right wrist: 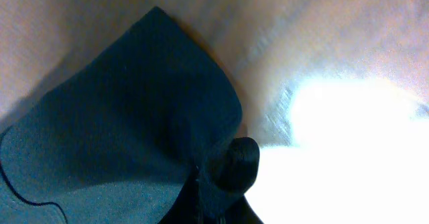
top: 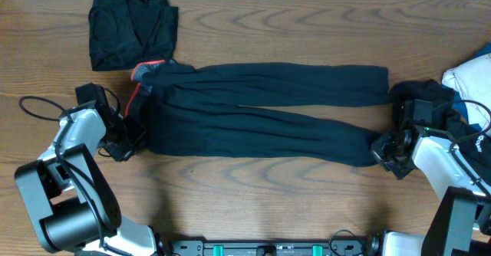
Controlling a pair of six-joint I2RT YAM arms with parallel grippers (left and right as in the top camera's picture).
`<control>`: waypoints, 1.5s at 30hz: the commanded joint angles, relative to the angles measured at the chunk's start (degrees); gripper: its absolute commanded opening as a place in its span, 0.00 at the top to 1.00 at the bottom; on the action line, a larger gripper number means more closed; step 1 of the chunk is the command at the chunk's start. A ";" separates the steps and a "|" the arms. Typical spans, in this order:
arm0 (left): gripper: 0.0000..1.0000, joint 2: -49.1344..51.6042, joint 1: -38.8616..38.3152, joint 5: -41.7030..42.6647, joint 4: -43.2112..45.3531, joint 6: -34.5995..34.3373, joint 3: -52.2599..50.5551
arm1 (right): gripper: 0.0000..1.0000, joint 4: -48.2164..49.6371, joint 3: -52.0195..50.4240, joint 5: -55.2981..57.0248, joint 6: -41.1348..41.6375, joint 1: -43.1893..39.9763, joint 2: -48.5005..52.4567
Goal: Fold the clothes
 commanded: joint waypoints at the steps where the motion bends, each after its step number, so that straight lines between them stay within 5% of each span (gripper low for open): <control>1: 0.94 -3.06 0.24 -2.69 -2.29 1.55 -0.20 | 0.99 -2.45 -0.42 0.20 -1.55 -0.07 -1.66; 20: 0.94 -21.92 0.24 -5.16 -23.80 2.21 -0.20 | 0.99 -10.97 -0.42 0.44 -1.66 -0.02 -20.61; 26: 0.94 -31.19 0.24 -13.03 -28.50 1.73 -0.20 | 0.99 -11.15 -0.04 2.78 -1.68 0.00 -26.36; 36: 0.94 -37.18 0.24 -13.90 -27.32 1.53 -0.20 | 0.98 -6.64 5.03 2.08 -4.79 0.83 -28.26; 45: 0.94 -34.36 0.24 -14.08 -20.13 1.51 -0.20 | 0.94 7.74 5.27 -1.88 -5.09 4.22 -23.76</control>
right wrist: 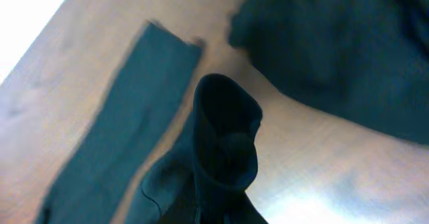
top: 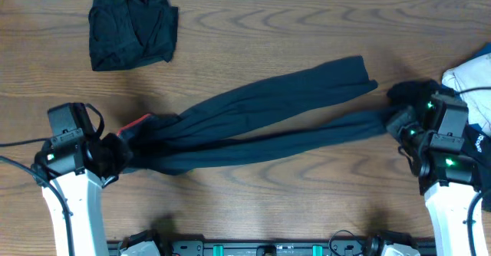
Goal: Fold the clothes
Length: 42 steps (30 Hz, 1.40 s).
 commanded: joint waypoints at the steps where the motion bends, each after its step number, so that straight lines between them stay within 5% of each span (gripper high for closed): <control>1: 0.94 1.51 0.26 -1.33 2.01 0.26 -0.13 | 0.94 3.39 1.16 -0.33 -0.90 1.55 3.87; 12: 0.94 6.93 0.26 -1.29 10.49 0.28 -0.13 | 0.99 17.73 3.65 -4.59 -0.85 2.80 20.72; 20: 0.83 6.86 0.26 1.42 -4.02 -2.10 -0.15 | 0.98 14.75 5.11 -4.37 -1.11 3.15 20.81; 28: 0.83 1.97 0.26 2.40 -12.46 -2.36 -0.17 | 0.98 13.86 5.11 -4.33 -1.33 3.15 20.79; 31: 0.71 -1.88 0.26 2.45 -13.81 -5.20 -0.44 | 0.98 13.44 5.11 -4.35 -1.33 3.15 20.79; 33: 0.33 -4.87 0.26 2.78 -13.84 -5.73 -1.36 | 0.98 13.16 5.11 -4.35 -1.33 3.15 20.79; 34: 0.26 -6.21 0.26 2.82 -13.62 -6.56 -1.92 | 0.98 13.09 5.11 -4.35 -1.33 3.15 20.79; 42: 0.16 -12.76 0.26 -0.83 -11.56 -16.15 -8.20 | 0.98 12.15 5.22 -4.39 -1.31 3.15 20.79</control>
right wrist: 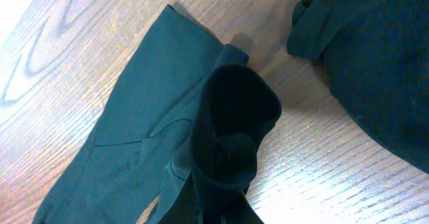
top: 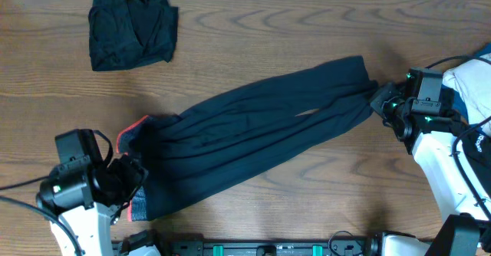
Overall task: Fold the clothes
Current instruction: 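Hold the waistband with the left gripper and leg ends with the right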
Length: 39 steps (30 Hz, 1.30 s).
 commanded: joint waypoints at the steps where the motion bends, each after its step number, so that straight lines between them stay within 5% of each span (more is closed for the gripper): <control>1: 0.16 -1.27 0.26 -2.71 1.53 -5.55 -4.11 | 0.98 -0.76 1.29 -0.24 -1.07 0.59 -0.11; 11: 0.13 -1.33 0.26 1.75 6.03 -13.42 -10.54 | 0.98 -3.48 1.70 -0.44 -1.11 0.59 -0.11; 20: 0.12 -1.31 0.26 -5.09 7.30 -23.61 -13.42 | 0.98 -5.01 2.05 -0.44 -1.11 0.59 -0.13; 39: 0.10 5.86 0.22 -11.15 3.17 -26.05 -14.45 | 0.98 -7.34 3.26 -0.42 -1.09 0.59 -0.22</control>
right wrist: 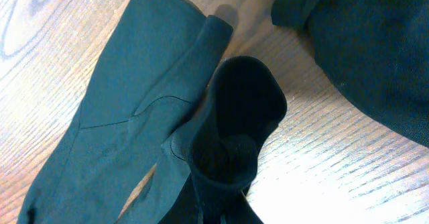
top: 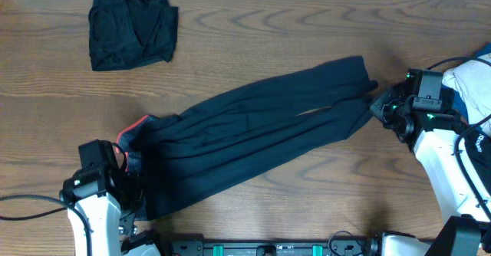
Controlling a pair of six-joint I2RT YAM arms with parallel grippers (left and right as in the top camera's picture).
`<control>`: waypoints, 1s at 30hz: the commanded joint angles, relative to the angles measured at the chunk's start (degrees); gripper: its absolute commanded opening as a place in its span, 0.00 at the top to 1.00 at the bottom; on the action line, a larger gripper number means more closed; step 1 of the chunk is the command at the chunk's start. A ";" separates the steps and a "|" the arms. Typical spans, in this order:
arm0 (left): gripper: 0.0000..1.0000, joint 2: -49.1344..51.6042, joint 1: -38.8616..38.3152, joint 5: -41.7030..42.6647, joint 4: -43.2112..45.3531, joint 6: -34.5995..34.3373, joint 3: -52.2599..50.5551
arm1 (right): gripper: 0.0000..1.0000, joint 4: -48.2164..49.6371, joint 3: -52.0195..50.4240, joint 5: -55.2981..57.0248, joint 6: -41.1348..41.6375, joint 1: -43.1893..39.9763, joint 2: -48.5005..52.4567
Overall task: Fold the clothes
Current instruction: 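Hold the waistband with the left gripper and leg ends with the right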
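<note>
Dark navy pants (top: 253,129) lie diagonally on the table, with the waist and its red inner band (top: 132,132) at the lower left and the two legs running up to the right. My right gripper (top: 378,103) is shut on the cuff of the nearer leg (right wrist: 238,110). That cuff stands up as an open tube and hides the fingers, right beside the other leg's end (right wrist: 154,56). My left gripper (top: 127,172) sits at the near waist corner with cloth in its grip.
A crumpled black garment (top: 130,26) lies at the back left. White and blue clothes (top: 469,76) are piled at the right edge. A dark garment (right wrist: 365,49) lies close behind my right gripper. Bare wood runs along the front and back.
My left gripper has shifted slightly up toward the waist, and the near waist corner now lies flatter. My right gripper holds the cuff in nearly the same place, a little lower.
The pants first lay flat across the table, with a gripper at the near waist corner and another at the near cuff. Then they hung bunched and stretched between both grippers. Later the near cuff was beside the far leg's end, and the pants now lie diagonally.
</note>
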 commanded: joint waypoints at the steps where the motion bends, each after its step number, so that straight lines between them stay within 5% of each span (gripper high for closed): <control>1: 0.10 2.34 0.22 -4.52 -4.63 -2.03 -1.20 | 0.98 -0.46 1.33 -0.24 -1.07 0.59 -0.22; 15: 0.10 12.15 0.22 -4.68 2.80 -2.36 -1.84 | 0.98 -1.64 1.42 -0.20 -1.07 0.59 -0.22; 30: 0.10 15.04 0.22 -2.27 20.20 1.25 -10.38 | 0.98 -2.14 2.45 0.02 -1.31 0.57 -0.22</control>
